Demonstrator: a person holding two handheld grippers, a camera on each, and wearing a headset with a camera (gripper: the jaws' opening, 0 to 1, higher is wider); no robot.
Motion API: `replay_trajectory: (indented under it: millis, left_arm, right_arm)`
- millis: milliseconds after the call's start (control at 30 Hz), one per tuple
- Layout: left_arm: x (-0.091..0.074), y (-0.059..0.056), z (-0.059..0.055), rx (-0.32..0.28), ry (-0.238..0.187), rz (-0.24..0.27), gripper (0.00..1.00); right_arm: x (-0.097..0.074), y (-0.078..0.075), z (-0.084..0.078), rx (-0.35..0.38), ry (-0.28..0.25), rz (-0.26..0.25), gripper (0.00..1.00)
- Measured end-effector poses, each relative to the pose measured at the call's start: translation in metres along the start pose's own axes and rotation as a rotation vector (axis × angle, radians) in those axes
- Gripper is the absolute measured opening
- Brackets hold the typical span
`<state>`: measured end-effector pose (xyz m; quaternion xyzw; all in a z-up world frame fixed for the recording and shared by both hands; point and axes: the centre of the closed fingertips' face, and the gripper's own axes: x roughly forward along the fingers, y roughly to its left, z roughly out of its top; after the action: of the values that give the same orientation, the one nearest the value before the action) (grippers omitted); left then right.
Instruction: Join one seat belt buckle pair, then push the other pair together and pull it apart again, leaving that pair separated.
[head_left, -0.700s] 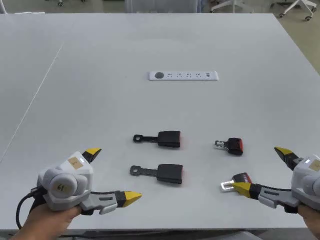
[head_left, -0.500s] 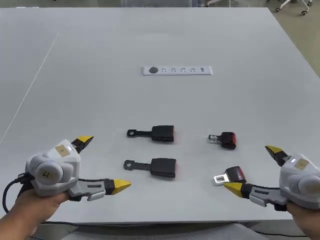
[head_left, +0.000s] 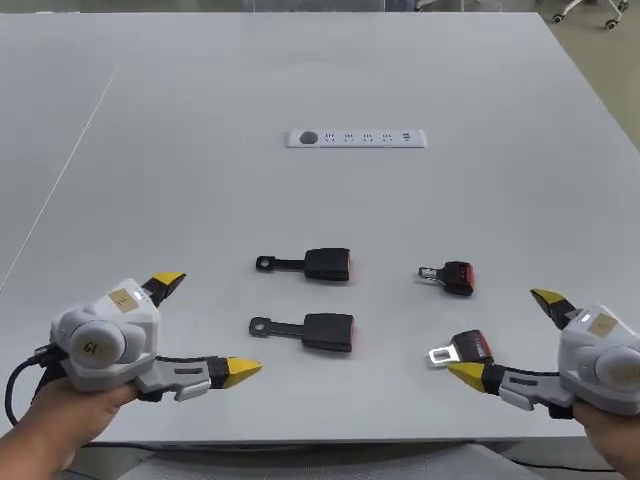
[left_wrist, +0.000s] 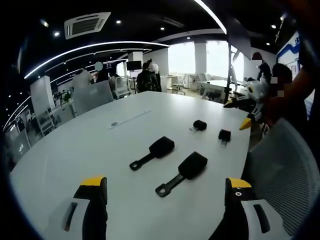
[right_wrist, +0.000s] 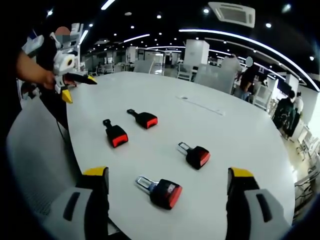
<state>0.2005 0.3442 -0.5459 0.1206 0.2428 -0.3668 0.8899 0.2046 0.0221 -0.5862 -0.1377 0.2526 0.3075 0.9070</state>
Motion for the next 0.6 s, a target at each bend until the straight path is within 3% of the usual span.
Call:
replay_trajectory:
  millis: [600]
  left_arm:
    - [-0.0027,-0.0009,0.0039,-0.002,-0.005,0.002,1.0]
  right_arm:
    - [0.0008,-0.0003,0.0017,0.001,0.0,0.005,0.99]
